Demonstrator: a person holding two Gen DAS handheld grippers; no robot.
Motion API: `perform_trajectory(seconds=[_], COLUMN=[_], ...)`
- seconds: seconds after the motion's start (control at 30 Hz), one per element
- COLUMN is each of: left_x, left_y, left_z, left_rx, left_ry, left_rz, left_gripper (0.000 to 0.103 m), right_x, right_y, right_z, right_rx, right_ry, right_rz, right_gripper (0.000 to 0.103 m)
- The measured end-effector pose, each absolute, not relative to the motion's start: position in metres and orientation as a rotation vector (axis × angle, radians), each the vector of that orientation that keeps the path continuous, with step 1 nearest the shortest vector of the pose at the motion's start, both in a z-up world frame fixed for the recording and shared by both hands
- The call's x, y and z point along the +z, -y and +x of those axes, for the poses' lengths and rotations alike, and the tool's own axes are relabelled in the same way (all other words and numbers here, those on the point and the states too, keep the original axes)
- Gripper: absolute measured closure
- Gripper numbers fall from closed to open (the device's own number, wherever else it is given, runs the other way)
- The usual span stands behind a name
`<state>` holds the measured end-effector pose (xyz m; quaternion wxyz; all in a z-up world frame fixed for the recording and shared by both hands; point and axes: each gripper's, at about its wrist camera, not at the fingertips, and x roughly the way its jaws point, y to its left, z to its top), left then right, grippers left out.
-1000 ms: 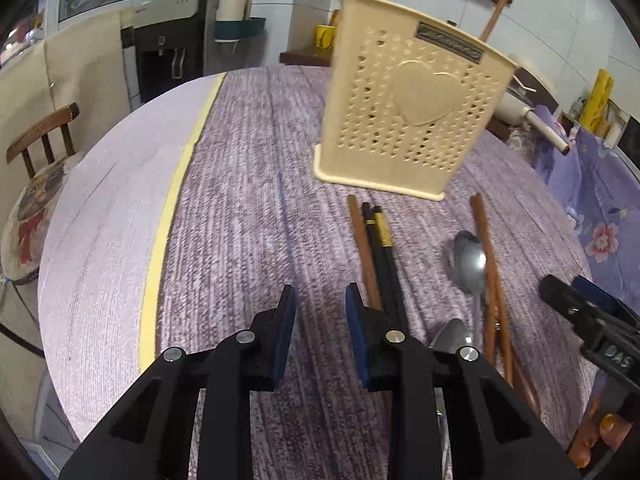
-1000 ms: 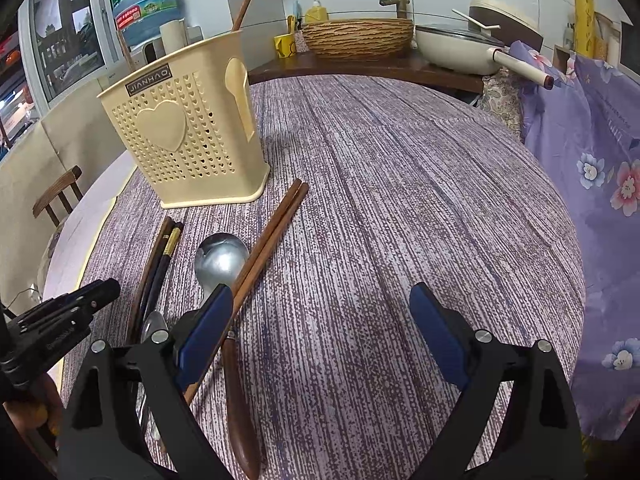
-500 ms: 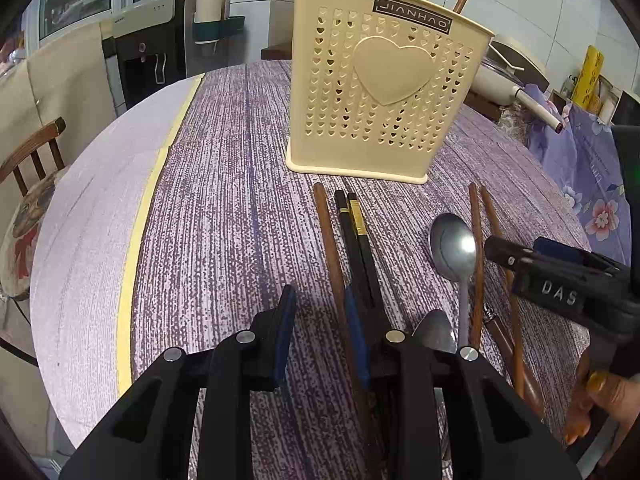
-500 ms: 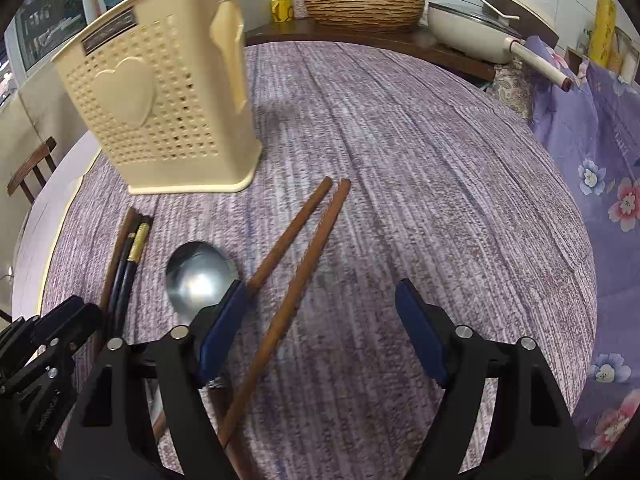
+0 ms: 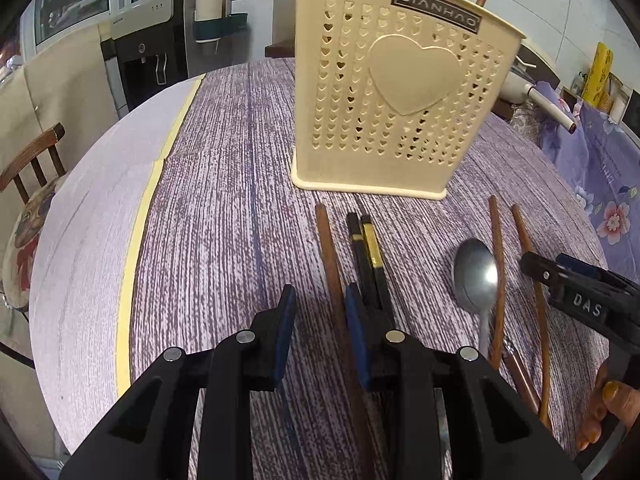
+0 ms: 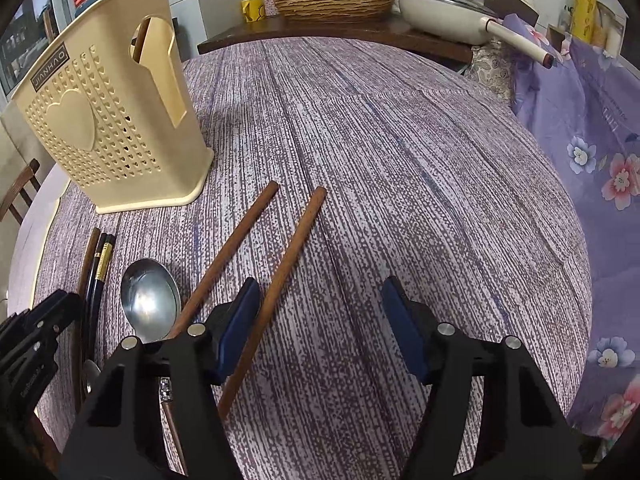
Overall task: Organize utensils
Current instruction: 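Close the left tool on a wooden chopstick while the right tool grasps another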
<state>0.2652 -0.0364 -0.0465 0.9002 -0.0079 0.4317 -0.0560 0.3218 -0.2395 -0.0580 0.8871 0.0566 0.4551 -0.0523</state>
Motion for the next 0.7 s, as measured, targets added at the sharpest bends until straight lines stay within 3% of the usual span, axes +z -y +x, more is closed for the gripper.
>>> perform_trajectory(seconds=[0.13,0.47,0.7], left_x=[-0.046,-0.046,-0.045], left_y=[0.034,0.050,0.056], left_z=[0.278,0.289,0.292], left_rx=[-0.095,-0.051,-0.034], left_ry=[-0.906,-0.918,-0.937], left_rz=[-0.013,0.054,0.074], left_gripper=[0.076,0.080,0.091], right_x=[-0.059,-0.058,-0.056], right_y=[0.237,0.237,0.226], right_z=[0.325,0.341,0.349], right_rx=[-0.120,-0.161,-0.148], right_ry=[-0.942,-0.942,-0.944], right_rz=[0.100,0.109,0.092], right_gripper=[0.040,0.056,0.078])
